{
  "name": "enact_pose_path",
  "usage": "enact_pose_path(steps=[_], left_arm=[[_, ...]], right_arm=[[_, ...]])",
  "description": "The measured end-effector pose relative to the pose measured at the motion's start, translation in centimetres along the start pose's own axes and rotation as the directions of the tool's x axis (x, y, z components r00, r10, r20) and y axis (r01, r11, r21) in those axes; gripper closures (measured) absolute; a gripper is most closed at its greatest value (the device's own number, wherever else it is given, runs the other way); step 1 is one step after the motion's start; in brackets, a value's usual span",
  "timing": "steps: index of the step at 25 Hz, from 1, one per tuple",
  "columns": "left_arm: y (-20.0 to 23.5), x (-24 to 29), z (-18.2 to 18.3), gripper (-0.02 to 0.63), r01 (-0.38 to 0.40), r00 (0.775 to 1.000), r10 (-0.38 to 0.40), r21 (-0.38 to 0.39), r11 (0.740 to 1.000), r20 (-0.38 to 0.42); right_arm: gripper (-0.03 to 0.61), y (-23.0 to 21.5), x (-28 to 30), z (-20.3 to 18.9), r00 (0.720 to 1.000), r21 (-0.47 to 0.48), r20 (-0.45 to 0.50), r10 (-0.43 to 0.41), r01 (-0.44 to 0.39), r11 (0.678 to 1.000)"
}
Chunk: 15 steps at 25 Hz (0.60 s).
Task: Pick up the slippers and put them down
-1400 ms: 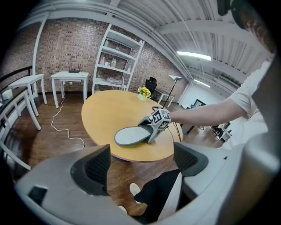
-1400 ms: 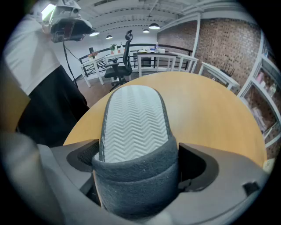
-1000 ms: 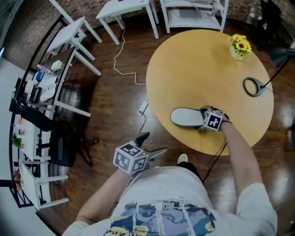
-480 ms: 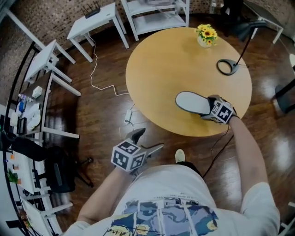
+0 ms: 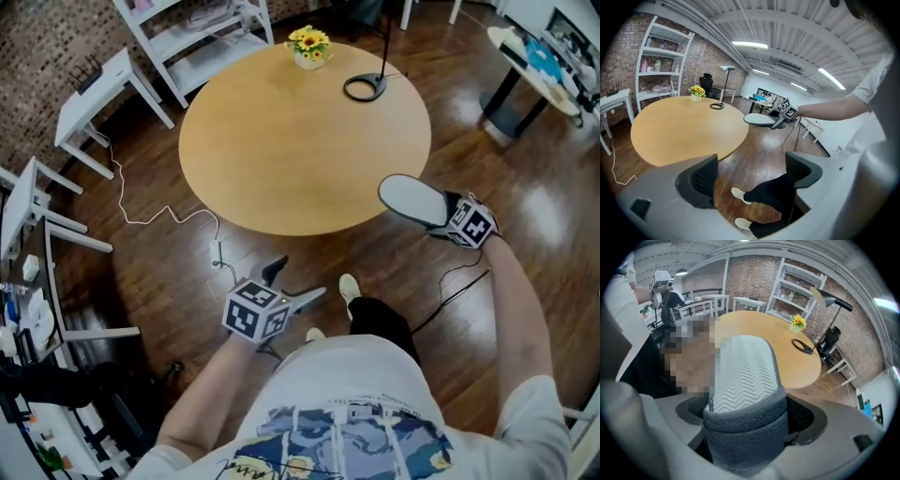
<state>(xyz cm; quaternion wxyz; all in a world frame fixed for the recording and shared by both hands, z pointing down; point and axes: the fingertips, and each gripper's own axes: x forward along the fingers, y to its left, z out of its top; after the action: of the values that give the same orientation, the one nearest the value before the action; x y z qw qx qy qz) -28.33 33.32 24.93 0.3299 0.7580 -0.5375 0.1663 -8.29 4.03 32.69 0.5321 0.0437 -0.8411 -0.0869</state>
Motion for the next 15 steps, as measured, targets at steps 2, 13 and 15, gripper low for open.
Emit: enact_pose_path(steps=[2, 13, 15], left_arm=[[-2.0, 1.3, 0.0, 0.172, 0.033, 0.999, -0.032, 0.023, 0.999, -0.013], [-10.1, 17.6, 6.2, 0.172, 0.139, 0.977, -0.123, 0.085, 0.987, -0.172], [-11.5, 22.5, 7.4, 0.172, 0.157, 0.969, -0.135, 0.094, 0.983, -0.207]], right_arm=[[0.080, 0.7, -1.7, -4.9, 0.999, 0.060, -0.036, -0.021, 0.023, 0.998], [0.080, -9.3, 0.1, -24.7, 0.994, 0.347, -0.070, -0.086, 0.106, 0.932], [0.080, -11.6, 2.0, -27.8, 0.994, 0.391, -0.068, -0.088, 0.108, 0.914]])
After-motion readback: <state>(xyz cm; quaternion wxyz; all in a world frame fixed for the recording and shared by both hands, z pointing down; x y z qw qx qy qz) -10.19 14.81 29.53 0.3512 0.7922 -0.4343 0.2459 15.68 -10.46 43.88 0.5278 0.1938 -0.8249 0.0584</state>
